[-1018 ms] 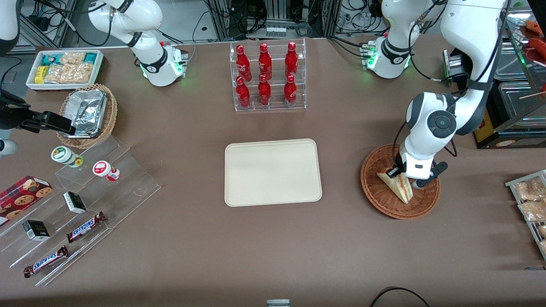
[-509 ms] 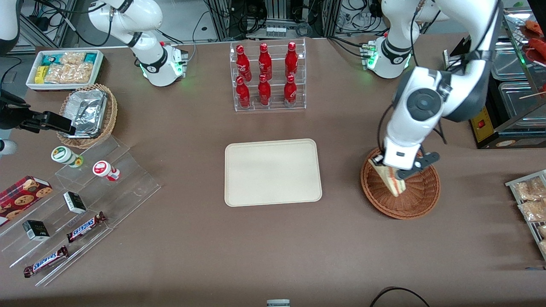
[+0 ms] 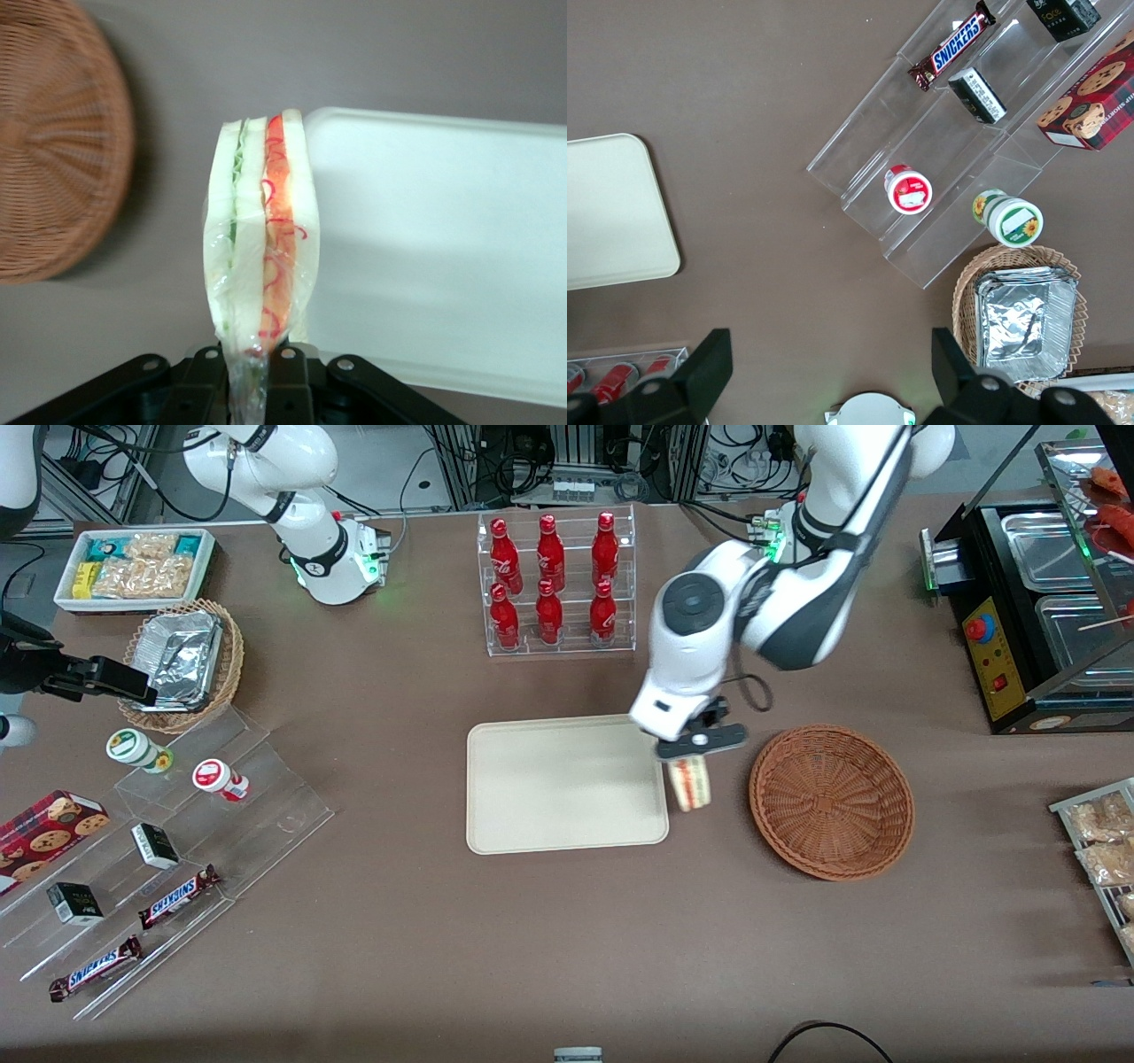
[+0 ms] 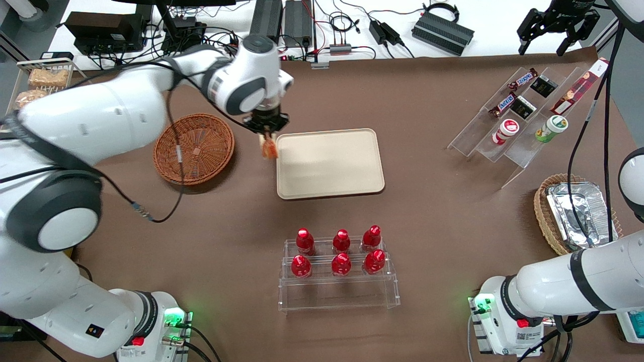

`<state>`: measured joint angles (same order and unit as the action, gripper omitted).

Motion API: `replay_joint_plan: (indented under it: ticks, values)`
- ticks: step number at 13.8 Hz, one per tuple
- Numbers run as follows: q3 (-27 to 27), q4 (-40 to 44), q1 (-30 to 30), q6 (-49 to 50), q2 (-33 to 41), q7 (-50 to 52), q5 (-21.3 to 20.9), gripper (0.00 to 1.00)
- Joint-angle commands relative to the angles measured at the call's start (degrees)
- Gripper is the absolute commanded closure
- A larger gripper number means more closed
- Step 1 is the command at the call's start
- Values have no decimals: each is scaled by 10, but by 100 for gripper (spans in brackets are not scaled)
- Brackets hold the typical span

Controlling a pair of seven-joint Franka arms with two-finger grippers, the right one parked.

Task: Place sandwich from basket to tray
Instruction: 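Lift the sandwich and carry it with the left gripper over the tray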

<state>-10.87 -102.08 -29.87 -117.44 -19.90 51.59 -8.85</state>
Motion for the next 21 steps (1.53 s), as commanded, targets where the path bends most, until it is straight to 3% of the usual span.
replay_joint_plan:
  ticks: [1,5,14,15,16,17,18,21]
  values:
    - [6,99,-52,8,-92,32,-1,100]
    - [6,125,-93,-69,-157,62,-2,100]
    - [7,120,-118,-140,-197,73,-11,100]
    - [7,119,-118,-139,-197,70,-11,93]
    - [7,119,-119,-138,-197,67,-11,61]
    - [7,119,-121,-134,-195,65,-12,14]
    - [7,120,-122,-133,-191,67,-12,1]
    - [9,124,-119,-99,-162,74,-10,0]
